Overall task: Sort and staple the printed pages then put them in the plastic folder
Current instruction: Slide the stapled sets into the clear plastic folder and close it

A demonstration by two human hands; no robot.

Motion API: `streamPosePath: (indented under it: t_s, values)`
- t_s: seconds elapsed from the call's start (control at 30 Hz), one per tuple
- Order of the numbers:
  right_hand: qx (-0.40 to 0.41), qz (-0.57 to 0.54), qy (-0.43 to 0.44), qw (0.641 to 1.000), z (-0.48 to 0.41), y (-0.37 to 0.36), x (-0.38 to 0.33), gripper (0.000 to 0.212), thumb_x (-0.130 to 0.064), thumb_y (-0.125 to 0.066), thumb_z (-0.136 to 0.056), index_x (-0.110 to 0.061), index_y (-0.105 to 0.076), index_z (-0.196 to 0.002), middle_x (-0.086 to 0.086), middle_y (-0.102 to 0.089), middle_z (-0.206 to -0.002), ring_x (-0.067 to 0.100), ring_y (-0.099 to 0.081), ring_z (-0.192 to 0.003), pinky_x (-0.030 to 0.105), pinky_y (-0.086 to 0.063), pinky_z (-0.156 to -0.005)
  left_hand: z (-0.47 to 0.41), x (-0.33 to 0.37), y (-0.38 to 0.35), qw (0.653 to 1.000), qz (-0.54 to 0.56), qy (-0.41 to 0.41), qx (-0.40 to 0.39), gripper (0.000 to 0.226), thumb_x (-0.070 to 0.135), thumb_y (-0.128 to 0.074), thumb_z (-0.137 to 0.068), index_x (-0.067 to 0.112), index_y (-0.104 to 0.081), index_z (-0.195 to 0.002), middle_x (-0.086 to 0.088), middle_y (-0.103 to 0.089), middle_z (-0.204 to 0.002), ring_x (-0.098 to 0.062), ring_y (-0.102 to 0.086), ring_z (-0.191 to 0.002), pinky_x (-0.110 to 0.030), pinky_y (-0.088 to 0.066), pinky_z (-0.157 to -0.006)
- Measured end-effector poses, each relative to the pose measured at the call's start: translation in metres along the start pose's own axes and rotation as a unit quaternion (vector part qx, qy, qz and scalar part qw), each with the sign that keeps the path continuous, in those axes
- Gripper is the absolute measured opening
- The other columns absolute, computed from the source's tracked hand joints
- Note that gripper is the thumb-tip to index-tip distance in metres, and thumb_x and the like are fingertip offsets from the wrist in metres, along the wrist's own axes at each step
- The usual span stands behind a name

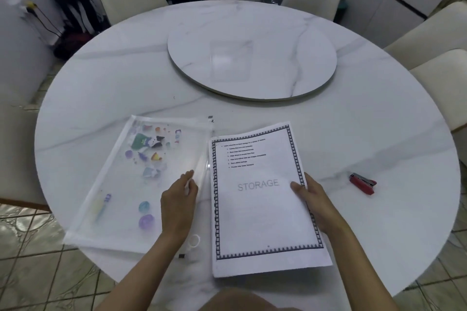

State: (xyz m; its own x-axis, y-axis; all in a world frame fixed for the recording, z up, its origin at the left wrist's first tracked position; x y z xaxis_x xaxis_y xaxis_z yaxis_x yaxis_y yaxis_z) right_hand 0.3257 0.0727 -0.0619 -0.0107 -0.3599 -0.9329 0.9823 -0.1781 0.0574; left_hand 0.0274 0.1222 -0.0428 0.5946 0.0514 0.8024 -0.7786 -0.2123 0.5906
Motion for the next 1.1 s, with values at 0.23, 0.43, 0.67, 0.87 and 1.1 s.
streamPosePath:
  t_s: [0.23, 0.43, 0.67, 0.87, 1.1]
  values:
    - [0.108, -0.086, 0.065, 0.988, -0.005, 0.000, -0.028, 0.027, -0.012, -0.047, -0.096, -0.017, -0.052, -0.123, 0.003, -0.064, -0.119, 0.020, -0.063, -0.106, 0.040, -0.051, -0.092, 0.007, 0.019, 0.012, 0.998, 0.006, -0.032, 0.046, 0.029, 0.003, -0.056, -0.089, 0.002, -0.063, -0.117, -0.015, -0.067, -0.111, -0.025, -0.067, -0.094, -0.014, -0.043, -0.084]
    - [0.229, -0.124, 0.126, 0.957, 0.006, -0.016, -0.043, 0.022, -0.012, -0.045, -0.097, -0.031, -0.051, -0.108, -0.008, -0.062, -0.110, 0.012, -0.061, -0.103, 0.036, -0.048, -0.096, 0.008, 0.021, 0.014, 0.995, 0.081, 0.037, 0.046, 0.028, 0.006, -0.055, -0.090, 0.006, -0.065, -0.116, -0.008, -0.068, -0.111, -0.014, -0.065, -0.093, -0.004, -0.040, -0.083]
    - [0.226, -0.069, 0.101, 0.966, 0.013, -0.033, -0.030, 0.017, -0.014, -0.045, -0.097, -0.022, -0.050, -0.111, -0.001, -0.062, -0.110, 0.021, -0.061, -0.104, 0.046, -0.047, -0.098, 0.004, 0.024, 0.010, 0.992, 0.097, 0.070, 0.034, 0.026, 0.008, -0.057, -0.089, 0.011, -0.067, -0.113, -0.002, -0.067, -0.111, -0.002, -0.058, -0.090, 0.010, -0.031, -0.071]
    - [0.178, -0.007, 0.104, 0.978, 0.024, -0.033, -0.033, 0.017, -0.014, -0.044, -0.097, -0.022, -0.050, -0.111, -0.011, -0.062, -0.106, 0.008, -0.061, -0.098, 0.033, -0.048, -0.093, 0.004, 0.026, 0.003, 0.992, 0.097, 0.078, 0.027, 0.026, 0.008, -0.056, -0.090, 0.011, -0.066, -0.114, -0.003, -0.067, -0.113, -0.006, -0.056, -0.095, 0.009, -0.030, -0.070]
    - [0.126, 0.035, 0.114, 0.985, 0.025, -0.032, -0.048, 0.019, -0.012, -0.044, -0.096, -0.027, -0.050, -0.105, -0.021, -0.061, -0.096, 0.002, -0.060, -0.091, 0.028, -0.047, -0.086, 0.009, 0.030, -0.003, 0.991, 0.101, 0.083, 0.029, 0.027, 0.008, -0.055, -0.090, 0.010, -0.065, -0.116, -0.004, -0.066, -0.115, -0.007, -0.056, -0.099, 0.010, -0.031, -0.071]
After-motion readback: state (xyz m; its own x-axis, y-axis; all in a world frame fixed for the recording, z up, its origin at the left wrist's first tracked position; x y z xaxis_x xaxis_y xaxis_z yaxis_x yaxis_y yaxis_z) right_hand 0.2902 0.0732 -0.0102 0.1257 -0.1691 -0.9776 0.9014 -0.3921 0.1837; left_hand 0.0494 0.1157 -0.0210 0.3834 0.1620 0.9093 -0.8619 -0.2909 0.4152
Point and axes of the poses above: each hand's wrist, its own z-axis away from the middle knuckle, its own y-axis out of the back of the hand, x = y × z, the point moved 7 cm from there along -z, towards the middle knuckle
